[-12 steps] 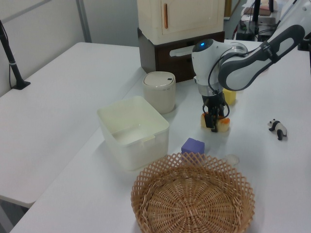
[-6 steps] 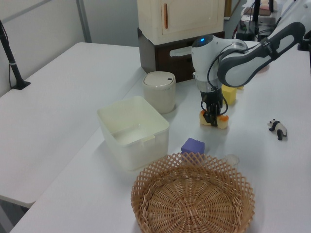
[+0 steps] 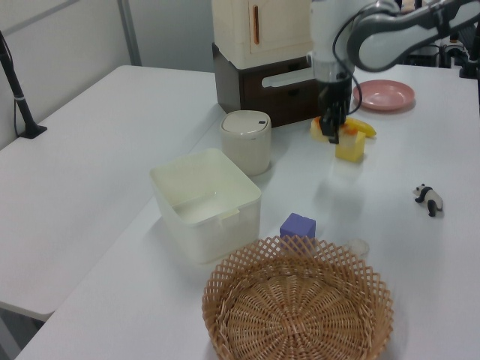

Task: Put the bread in the basket
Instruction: 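Lift the held bread roll and carry it toward the wicker basket, then lower the bread roll into the basket and open the gripper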

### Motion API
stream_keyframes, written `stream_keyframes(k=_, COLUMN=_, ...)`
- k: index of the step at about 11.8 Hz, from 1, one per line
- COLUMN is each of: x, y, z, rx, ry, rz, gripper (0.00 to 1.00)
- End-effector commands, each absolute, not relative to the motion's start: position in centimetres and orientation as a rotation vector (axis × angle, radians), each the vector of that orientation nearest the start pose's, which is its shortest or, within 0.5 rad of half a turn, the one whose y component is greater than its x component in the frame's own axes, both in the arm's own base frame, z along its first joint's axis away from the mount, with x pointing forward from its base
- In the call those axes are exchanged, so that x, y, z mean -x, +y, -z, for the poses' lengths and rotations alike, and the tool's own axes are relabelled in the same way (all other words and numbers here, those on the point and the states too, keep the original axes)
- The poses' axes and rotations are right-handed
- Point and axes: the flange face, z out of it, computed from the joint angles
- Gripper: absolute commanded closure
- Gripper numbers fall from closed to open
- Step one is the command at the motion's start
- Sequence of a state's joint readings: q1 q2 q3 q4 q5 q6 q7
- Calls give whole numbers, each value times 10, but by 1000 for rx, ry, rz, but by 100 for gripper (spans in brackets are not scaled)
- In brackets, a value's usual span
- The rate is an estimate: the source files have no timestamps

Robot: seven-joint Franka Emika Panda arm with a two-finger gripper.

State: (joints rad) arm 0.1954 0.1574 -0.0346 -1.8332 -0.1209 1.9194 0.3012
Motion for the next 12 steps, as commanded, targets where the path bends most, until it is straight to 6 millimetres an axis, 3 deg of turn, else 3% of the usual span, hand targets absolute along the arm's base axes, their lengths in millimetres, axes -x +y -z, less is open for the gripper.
stream_keyframes(k=1, x=-588, y=86, z=-459, rx=3267, ry=127, rz=-33, gripper=61)
stream_keyframes(k=3, x=-592, y=110, z=-477, rx=3251, ry=96, rz=29, gripper=61)
stream_keyframes(k=5, x=-580, y=176, z=-485, rx=3211, ry=-7, rz=41, gripper=61)
stream_keyframes(k=8, x=-554, y=284, z=-486, rx=3213, ry=29, rz=35, gripper=61)
stream_keyframes(k=12, x=-513, y=378, z=-482, rx=3141, ry=-15, rz=1, gripper=60)
